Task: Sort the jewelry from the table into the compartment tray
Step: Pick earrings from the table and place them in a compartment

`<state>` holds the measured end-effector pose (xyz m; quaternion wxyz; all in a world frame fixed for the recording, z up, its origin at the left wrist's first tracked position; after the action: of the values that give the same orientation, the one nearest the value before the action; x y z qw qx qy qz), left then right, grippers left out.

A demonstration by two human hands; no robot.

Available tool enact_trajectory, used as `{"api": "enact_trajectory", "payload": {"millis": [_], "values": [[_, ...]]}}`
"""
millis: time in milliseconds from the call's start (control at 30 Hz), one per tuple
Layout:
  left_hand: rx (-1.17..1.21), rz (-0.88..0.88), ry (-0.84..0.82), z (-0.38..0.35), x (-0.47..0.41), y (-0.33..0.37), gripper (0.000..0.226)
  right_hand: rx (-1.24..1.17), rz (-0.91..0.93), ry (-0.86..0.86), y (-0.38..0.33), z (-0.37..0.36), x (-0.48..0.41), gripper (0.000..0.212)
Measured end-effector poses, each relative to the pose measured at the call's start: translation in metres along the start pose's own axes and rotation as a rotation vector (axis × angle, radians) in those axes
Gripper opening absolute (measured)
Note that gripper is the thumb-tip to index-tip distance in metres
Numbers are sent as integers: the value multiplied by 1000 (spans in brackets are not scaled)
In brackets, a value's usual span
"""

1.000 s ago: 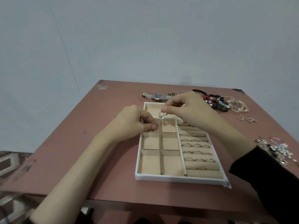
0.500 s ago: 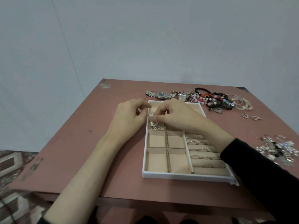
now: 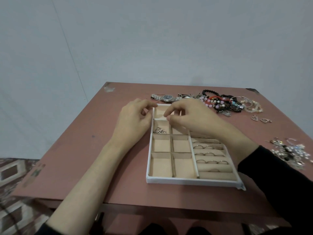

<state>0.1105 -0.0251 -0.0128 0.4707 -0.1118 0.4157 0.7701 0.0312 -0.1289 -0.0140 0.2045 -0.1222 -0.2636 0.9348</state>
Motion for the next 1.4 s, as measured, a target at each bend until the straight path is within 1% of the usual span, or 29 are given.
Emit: {"api": "enact_trajectory", "payload": {"millis": [100, 200, 300, 400, 467, 533, 633, 733, 833, 933, 967, 1033, 1100, 1133, 1267, 1333, 1400], "values": [[17, -15, -16, -3, -2, 14, 22, -65, -16, 40, 15, 28, 15, 9], [13, -44, -123, -16, -9, 38, 19, -104, -47, 103, 40, 59, 37, 10], [66, -86, -221, -38, -16, 73, 17, -122, -134, 207, 83, 92, 57, 11], [110, -156, -322, -72, -24, 114, 18, -220, -266, 327, 139, 121, 71, 11], [137, -170, -375, -99, -32, 135, 18, -274, -351, 385, 173, 134, 77, 10], [152, -154, -424, -128, -40, 152, 19, -280, -423, 448, 201, 142, 82, 8], [186, -123, -517, -173, -44, 171, 21, -208, -521, 562, 230, 148, 92, 9], [150, -99, -579, -207, -48, 177, 24, -188, -560, 546, 246, 141, 94, 10], [90, -80, -588, -225, -59, 177, 24, -159, -547, 467, 248, 133, 89, 14], [63, -64, -581, -235, -66, 175, 22, -79, -534, 426, 246, 133, 85, 4], [56, -61, -574, -236, -67, 174, 21, -61, -538, 417, 246, 133, 84, 4], [46, -56, -557, -240, -69, 172, 19, -35, -552, 402, 248, 132, 83, 10], [45, -53, -545, -243, -68, 172, 18, -73, -544, 433, 247, 134, 84, 15], [44, -53, -539, -244, -68, 172, 19, -117, -537, 475, 246, 137, 85, 16], [44, -30, -527, -248, -68, 171, 30, -298, -509, 668, 246, 151, 93, 8], [37, -8, -523, -249, -67, 170, 34, -394, -506, 697, 248, 151, 94, 4], [23, 3, -520, -250, -67, 169, 36, -485, -509, 691, 249, 147, 92, 4]]}}
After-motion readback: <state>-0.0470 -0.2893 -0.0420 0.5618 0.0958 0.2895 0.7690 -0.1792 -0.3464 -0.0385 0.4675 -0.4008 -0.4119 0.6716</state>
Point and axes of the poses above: each hand's wrist, its own x-axis away from the middle knuckle, its own z-axis out of the back of the hand, y = z × x, the point moved 10 cm from there along -x, towards the middle knuckle, and after that the axes turned 5 degrees about -z, right-handed, at the moved point
